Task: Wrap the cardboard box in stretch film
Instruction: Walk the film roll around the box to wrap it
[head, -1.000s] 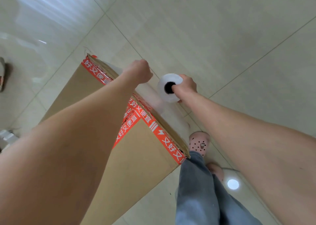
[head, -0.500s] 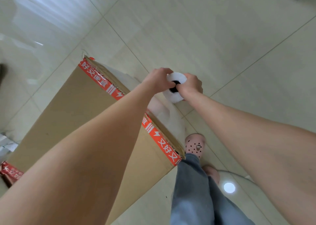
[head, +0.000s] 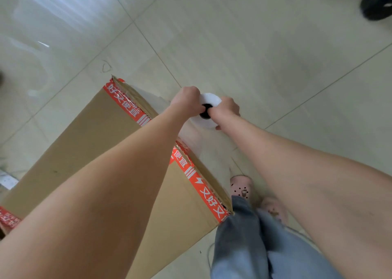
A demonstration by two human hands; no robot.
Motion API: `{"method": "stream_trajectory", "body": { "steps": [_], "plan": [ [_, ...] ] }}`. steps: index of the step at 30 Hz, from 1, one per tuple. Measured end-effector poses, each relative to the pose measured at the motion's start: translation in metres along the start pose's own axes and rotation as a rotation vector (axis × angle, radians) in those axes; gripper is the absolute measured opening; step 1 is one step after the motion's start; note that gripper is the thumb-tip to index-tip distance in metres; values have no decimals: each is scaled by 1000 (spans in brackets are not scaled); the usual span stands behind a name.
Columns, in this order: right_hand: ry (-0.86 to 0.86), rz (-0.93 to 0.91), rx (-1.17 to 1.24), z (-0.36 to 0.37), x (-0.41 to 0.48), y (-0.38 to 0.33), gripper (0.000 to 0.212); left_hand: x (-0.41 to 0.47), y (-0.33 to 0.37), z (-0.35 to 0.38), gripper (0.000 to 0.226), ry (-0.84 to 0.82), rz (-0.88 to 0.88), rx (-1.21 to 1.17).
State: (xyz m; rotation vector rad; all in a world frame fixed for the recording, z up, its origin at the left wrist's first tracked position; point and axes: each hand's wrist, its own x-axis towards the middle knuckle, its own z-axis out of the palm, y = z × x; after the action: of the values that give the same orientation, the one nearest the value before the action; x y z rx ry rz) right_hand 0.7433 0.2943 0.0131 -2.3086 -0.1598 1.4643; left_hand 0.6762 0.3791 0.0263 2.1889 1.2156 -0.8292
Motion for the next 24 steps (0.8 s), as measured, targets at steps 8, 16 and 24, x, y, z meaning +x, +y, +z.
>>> {"method": "stream_trajectory", "body": {
  "steps": [8,16,24],
  "plan": [
    [102,-302,-384,-7,12,-27,26,11,-5,-5,6,103,-93,-114],
    [-229,96,166,12,10,-46,50,11,-26,-23,17,190,-273,-281],
    [-111,-190,-238,24,27,-76,25,27,-43,-37,31,143,-286,-216]
  ]
}}
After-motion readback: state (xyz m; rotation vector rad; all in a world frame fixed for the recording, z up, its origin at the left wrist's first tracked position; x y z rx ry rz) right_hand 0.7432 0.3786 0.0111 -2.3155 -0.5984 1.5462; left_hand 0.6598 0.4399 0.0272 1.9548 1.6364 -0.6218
